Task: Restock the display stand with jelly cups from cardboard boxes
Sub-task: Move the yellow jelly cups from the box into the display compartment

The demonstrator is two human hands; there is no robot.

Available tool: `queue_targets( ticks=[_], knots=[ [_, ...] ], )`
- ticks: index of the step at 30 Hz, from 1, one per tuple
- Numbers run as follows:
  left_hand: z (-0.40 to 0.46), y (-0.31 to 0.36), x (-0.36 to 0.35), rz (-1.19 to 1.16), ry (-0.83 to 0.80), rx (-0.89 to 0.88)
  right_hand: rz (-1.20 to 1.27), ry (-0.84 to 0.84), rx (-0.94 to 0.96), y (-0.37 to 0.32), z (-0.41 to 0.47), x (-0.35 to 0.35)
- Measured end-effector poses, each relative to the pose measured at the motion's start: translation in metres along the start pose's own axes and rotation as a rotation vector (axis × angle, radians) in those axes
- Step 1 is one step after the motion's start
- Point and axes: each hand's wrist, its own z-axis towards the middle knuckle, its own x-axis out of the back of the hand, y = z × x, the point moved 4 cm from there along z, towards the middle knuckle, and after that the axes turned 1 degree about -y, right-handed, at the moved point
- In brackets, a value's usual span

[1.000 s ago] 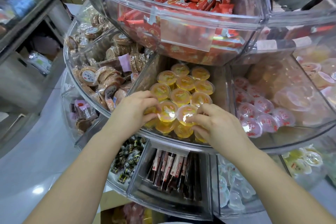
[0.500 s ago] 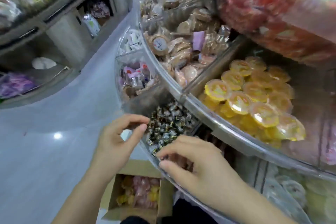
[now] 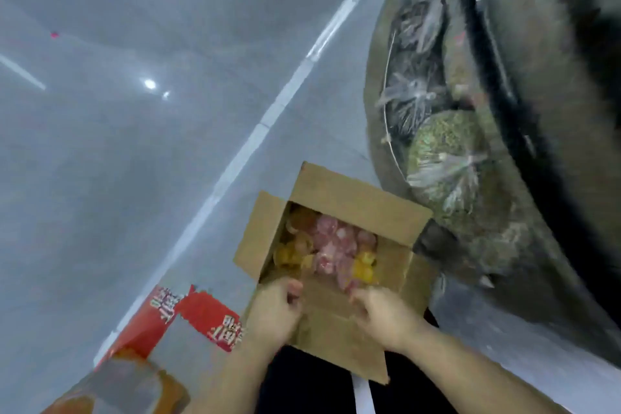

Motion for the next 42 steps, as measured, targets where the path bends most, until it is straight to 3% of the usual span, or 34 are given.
queue_targets(
  ticks=[4,7,10,13,17,22,27,29,32,36,42],
  knots=[
    [0.095,-0.033,-0.035,0.276,-0.124,-0.010,-0.159,0.063,-0.155,0.039,0.093,-0.016],
    [0.147,-0.033,-0.050,0.452,-0.113,-0.167,-0.228,0.126,-0.195,0.058,0.136,-0.021],
    [0.174,-0.032,-0.066,0.798,-0.151,-0.323,-0.284,0.123,-0.254,0.075,0.166,-0.042],
    [0.189,-0.035,-0.079,1.056,-0.115,-0.448,-0.435,0.249,-0.228,0.082,0.185,-0.058],
    [0.203,-0.037,-0.083,1.164,-0.062,-0.600,-0.363,0.340,-0.220,0.091,0.192,-0.060],
    [0.195,-0.037,-0.075,0.877,-0.102,-0.613,0.118,0.396,-0.219,0.094,0.175,-0.049],
    [0.147,-0.026,-0.048,-0.136,-0.141,-0.298,0.873,0.466,-0.155,0.078,0.129,-0.036],
    [0.110,-0.014,-0.028,-0.356,-0.057,-0.282,1.145,0.500,-0.156,0.063,0.095,-0.028],
    [0.043,0.016,0.011,-0.557,0.027,-0.296,1.552,0.391,-0.114,0.027,0.030,-0.008],
    [-0.049,0.074,0.078,-0.674,0.126,-0.391,1.879,0.257,0.073,-0.032,-0.076,0.039],
    [-0.200,0.196,0.182,-0.671,0.197,-0.706,2.016,0.086,0.541,-0.112,-0.252,0.124]
  ],
)
